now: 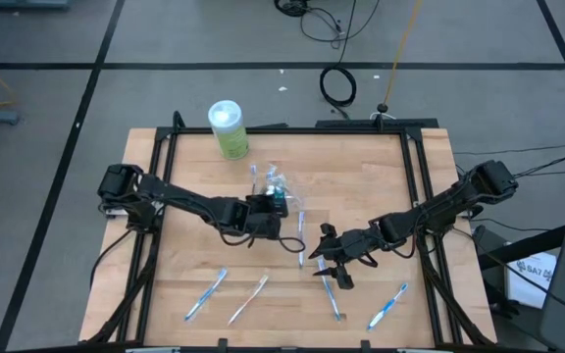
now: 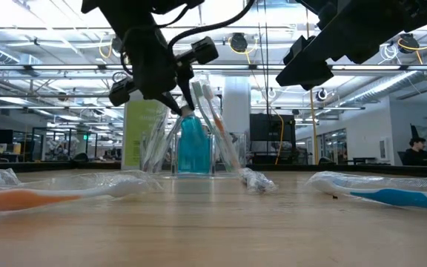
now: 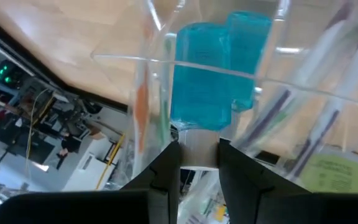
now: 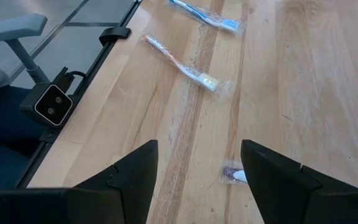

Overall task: Pick & Place toothbrushing station
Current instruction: Put the mouthwash into the transparent organizer, then put the violet toothbrush into the transparent organizer

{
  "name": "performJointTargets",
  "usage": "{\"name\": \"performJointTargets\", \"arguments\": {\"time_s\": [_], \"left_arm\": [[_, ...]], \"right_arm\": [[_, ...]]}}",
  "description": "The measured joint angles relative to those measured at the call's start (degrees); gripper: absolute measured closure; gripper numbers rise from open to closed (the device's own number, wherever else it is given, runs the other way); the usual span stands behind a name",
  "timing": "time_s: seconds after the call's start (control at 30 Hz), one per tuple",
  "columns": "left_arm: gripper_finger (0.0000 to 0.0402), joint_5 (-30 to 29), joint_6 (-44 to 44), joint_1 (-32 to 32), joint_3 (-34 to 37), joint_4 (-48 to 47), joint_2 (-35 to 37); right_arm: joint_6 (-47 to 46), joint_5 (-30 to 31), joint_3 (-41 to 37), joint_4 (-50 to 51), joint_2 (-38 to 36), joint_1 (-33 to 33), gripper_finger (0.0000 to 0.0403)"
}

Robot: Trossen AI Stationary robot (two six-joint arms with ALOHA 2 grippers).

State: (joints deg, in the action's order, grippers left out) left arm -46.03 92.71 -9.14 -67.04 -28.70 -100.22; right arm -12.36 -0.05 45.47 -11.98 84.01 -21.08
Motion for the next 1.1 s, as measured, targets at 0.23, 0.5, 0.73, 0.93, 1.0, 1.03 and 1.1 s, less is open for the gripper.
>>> {"name": "performJointTargets", "arguments": {"time_s": [0.23,0.5,0.73,0.93,1.0,1.03,1.1], "left_arm": [[0.0307,1.0,1.7,0.0,0.0,-0.2,0.0],[0.0238,3.2,1.1,0.0,0.0,-0.1,0.0],[0.0217,3.6,-3.8,-0.5,0.0,2.0,0.0],[0.0234,5.3,-12.2,-2.8,0.0,5.6,0.9],[0.0243,6.9,-15.5,-3.5,0.0,6.2,2.1],[0.0247,7.5,-17.6,-3.9,0.0,6.1,2.7],[0.0253,8.1,-22.1,-4.5,0.0,6.0,4.3]], "right_arm": [[0.0,0.0,0.0,0.0,0.0,0.0,0.0179],[0.0,0.0,0.0,0.0,0.0,0.0,0.0179],[0.0,0.0,0.0,0.0,0.0,0.0,0.0179],[0.0,0.0,0.0,0.0,0.0,0.0,0.0179],[0.0,0.0,0.0,0.0,0.0,0.0,0.0179],[0.0,0.0,0.0,0.0,0.0,0.0,0.0179],[0.0,0.0,0.0,0.0,0.0,0.0,0.0179]]}}
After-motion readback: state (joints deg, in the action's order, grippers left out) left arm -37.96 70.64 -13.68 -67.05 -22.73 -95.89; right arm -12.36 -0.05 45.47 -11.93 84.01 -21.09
